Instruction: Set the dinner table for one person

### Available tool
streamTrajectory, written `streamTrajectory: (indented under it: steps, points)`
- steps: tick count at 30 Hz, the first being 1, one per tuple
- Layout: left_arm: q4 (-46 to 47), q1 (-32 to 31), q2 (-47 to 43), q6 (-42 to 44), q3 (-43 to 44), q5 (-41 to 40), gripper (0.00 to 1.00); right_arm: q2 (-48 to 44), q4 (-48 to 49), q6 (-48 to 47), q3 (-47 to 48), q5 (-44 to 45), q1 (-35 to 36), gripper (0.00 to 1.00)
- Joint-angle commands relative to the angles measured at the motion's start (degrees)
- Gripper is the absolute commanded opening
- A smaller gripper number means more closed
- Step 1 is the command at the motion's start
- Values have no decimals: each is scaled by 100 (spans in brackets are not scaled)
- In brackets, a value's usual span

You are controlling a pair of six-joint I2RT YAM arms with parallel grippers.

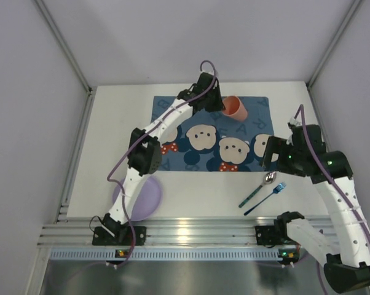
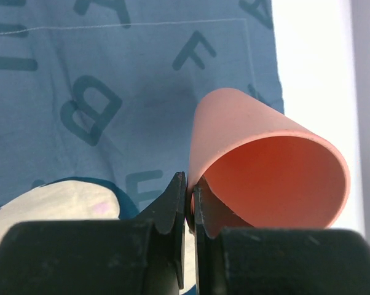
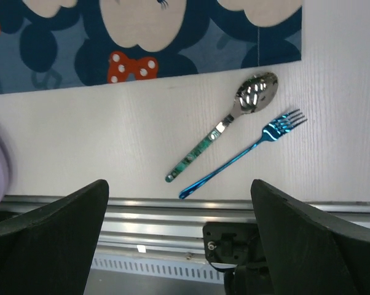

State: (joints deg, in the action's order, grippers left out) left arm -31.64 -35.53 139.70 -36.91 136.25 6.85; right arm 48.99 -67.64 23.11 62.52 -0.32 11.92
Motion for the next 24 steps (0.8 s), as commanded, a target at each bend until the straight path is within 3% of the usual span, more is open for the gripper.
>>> streamTrajectory:
  steps: [1, 11, 14, 18, 21, 24]
  points:
    - [124, -85, -320, 183, 166, -218, 0, 450, 302, 35, 927, -433, -15, 100]
    - [-948, -1279, -1357, 1571, -370, -1526, 0, 3448, 664, -184, 3808, -171, 12, 100]
    - [-1072, -1483, -1743, 1406, -598, -1687, 0, 4117, 638, -219, 4267, -4, 29, 100]
    - [-1046, -1711, -2279, 1142, -941, -1949, 0, 4470, 568, -220, 4085, 548, 64, 99]
    - [-1221, -1782, -2447, 1115, -969, -2125, 0, 4312, 558, -105, 3619, 717, 65, 93]
    - [-1441, -1791, -2421, 1133, -977, -2241, 0, 3873, 769, -18, 3188, 656, 65, 95]
